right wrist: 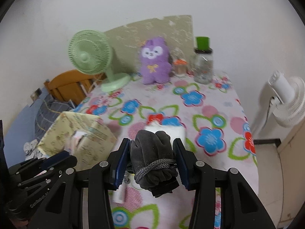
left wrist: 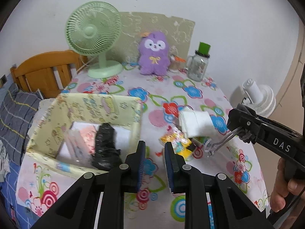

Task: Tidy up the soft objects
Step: 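Carry the rolled cloth and grey bundle over the cardboard box with both tools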

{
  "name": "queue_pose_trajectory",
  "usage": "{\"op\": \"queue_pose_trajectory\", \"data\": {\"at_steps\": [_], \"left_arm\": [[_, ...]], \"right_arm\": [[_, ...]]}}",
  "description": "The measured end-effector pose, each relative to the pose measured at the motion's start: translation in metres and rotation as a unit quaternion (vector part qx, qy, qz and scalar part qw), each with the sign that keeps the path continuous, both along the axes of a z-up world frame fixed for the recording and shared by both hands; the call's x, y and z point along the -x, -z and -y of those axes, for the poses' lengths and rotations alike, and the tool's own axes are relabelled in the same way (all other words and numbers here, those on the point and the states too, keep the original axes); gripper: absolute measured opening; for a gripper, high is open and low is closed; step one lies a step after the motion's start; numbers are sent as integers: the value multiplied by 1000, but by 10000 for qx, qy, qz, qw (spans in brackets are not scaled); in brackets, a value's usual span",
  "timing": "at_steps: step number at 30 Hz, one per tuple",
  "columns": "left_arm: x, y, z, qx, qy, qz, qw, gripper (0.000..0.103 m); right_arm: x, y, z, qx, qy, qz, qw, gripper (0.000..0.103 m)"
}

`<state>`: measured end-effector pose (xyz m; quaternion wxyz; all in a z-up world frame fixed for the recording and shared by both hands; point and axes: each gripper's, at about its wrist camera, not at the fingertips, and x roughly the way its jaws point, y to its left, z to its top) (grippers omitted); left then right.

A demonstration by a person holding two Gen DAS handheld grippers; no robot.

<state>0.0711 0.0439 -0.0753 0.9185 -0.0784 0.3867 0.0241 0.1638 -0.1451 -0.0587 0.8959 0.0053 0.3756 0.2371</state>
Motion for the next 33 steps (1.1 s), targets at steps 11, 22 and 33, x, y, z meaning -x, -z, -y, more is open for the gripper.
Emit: {"op": "queue_pose_trajectory", "data": {"at_steps": [11,22,33], "left_arm": [[26,-15,-76,151,-678,256,9973,19],[42,-20,-129,256,-1089,396,9929,19],[49,-15,-161,315,-1361,418,9893,19]], "right_arm": [[5,-14,-87,62,-720,98,9973,49],[13,-20,-159,190,-1283,146,9914,49],[20,-15,-210,327,-1632,126,9860,49]]}}
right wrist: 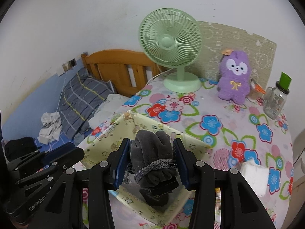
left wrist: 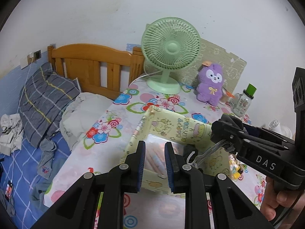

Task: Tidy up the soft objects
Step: 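Carry the rolled cloth and grey bundle over the cardboard box with both tools, then open both tools to drop the items into the box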

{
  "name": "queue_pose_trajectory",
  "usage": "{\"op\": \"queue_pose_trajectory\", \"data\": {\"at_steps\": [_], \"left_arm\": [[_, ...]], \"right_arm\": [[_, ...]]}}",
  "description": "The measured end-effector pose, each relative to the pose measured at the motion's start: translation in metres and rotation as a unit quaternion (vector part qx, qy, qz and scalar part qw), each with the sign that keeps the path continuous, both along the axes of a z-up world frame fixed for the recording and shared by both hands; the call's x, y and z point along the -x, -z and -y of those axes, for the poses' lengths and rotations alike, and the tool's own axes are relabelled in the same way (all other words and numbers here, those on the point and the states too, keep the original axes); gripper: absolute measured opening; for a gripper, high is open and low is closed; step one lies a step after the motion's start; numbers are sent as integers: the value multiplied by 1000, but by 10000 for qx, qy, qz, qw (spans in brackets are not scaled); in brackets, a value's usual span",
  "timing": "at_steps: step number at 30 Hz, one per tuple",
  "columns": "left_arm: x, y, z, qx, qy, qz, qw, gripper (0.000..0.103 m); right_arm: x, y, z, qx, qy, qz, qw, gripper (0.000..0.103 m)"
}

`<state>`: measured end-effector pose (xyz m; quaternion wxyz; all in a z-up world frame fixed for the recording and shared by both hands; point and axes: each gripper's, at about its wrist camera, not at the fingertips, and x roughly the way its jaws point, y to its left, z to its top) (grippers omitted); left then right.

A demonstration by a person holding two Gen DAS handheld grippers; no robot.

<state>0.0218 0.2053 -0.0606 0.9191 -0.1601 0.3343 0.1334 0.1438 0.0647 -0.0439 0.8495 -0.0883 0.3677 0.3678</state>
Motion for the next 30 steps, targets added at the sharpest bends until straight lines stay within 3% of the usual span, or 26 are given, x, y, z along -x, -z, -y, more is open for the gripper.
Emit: {"op": "queue_pose_trajectory", "data": {"at_steps": [11,16,21,30], "left_arm": [[5,9,-16,68,-128,-80,9999,20],[8,8,-17,104,-177,-41,9998,37],[10,4,-18,79,-235,62,9997,66],[12,-1,-10,19,-187,161,9997,81]], "right_arm": [[3,8,-21,163,-72,-35,9998,49],[4,8,-22,205,-63,-2,9998,53],[5,6,-19,219,49,119,9997,79],[7,-2,-9,129,85,172,9997,79]]}}
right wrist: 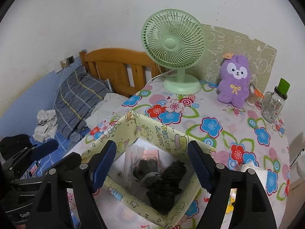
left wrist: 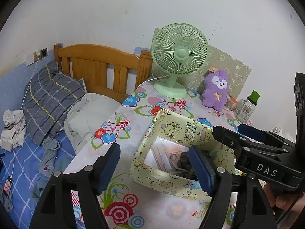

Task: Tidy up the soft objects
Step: 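Open both tools to drop the items into the box, then move both tools back toward the items left on the table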

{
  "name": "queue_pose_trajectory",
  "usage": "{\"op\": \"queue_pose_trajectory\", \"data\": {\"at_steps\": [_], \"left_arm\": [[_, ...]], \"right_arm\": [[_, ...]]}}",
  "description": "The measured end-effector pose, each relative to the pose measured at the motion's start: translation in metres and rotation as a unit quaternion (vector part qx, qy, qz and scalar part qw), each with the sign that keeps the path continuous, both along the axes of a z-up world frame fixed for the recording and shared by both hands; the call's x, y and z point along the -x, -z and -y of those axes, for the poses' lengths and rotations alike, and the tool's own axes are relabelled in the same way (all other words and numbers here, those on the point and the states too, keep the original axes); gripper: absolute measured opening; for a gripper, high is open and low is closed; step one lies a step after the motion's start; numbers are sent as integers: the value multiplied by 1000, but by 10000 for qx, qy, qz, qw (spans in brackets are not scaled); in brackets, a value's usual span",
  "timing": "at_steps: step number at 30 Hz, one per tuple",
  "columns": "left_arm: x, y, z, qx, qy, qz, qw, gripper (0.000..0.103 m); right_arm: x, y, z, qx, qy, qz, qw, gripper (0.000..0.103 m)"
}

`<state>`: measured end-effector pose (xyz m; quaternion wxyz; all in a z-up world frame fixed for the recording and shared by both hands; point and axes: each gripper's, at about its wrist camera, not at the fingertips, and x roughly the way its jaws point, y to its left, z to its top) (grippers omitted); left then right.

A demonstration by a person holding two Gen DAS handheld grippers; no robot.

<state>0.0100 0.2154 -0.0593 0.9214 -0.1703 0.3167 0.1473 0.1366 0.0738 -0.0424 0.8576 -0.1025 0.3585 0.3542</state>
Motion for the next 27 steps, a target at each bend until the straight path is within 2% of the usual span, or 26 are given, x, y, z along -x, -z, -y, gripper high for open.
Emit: {"op": "queue_pose_trajectory", "data": {"at_steps": [9,18,27], "left_arm": [[0,-9,30,-263,272,162,9992,99],[-11,-12,88,-726,743,194,9944,102],[-30,-6,149,-783,1304,-57,9883,103]], "right_arm": [[5,-8,36,-75,281,93,9995,80],[3,-9,111,-158,957,182,9951,83],[-3,-5,184,-327,1574,53,9870,83]]}}
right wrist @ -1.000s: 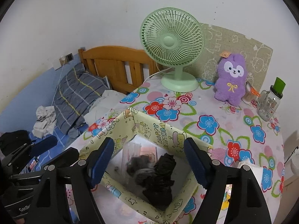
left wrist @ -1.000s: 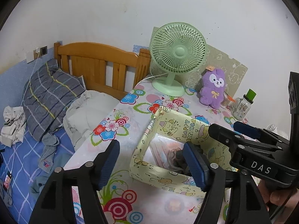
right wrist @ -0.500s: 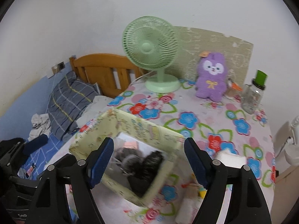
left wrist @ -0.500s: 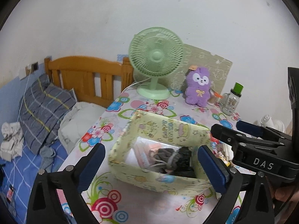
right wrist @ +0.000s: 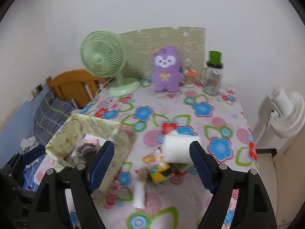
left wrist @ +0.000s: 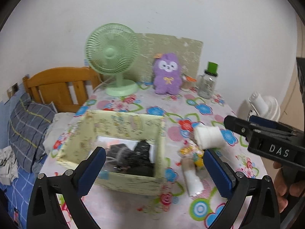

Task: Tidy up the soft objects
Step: 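Move both tools back toward the items left on the table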

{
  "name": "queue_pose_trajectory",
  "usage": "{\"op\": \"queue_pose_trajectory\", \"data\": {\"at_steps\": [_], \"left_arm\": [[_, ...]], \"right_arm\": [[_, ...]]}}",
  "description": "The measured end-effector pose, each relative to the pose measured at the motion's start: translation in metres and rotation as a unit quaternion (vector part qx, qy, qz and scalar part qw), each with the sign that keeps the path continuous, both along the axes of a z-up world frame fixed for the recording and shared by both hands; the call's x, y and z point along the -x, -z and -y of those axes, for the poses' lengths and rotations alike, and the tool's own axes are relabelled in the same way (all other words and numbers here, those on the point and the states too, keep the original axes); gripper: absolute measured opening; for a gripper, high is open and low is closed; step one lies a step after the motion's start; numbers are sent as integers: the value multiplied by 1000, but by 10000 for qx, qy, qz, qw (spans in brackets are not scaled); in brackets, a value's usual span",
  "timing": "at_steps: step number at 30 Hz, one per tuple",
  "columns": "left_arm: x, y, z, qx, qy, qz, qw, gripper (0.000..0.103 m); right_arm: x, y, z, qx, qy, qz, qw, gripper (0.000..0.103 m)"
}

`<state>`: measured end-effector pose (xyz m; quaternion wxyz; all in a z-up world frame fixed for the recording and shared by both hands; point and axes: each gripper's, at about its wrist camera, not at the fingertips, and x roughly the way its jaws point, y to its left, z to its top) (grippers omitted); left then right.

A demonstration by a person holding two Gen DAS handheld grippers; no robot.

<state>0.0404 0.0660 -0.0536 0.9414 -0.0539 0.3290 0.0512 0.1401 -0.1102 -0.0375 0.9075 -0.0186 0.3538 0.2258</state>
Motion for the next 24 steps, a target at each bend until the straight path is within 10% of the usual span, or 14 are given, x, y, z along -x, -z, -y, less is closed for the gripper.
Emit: {"op": "queue_pose_trajectory", "data": {"at_steps": [24], "left_arm": [[-30,39,78,-57,646,-625,9959,103]], "right_arm": [[-2,27,69,6,414,-295,9987,83]]}}
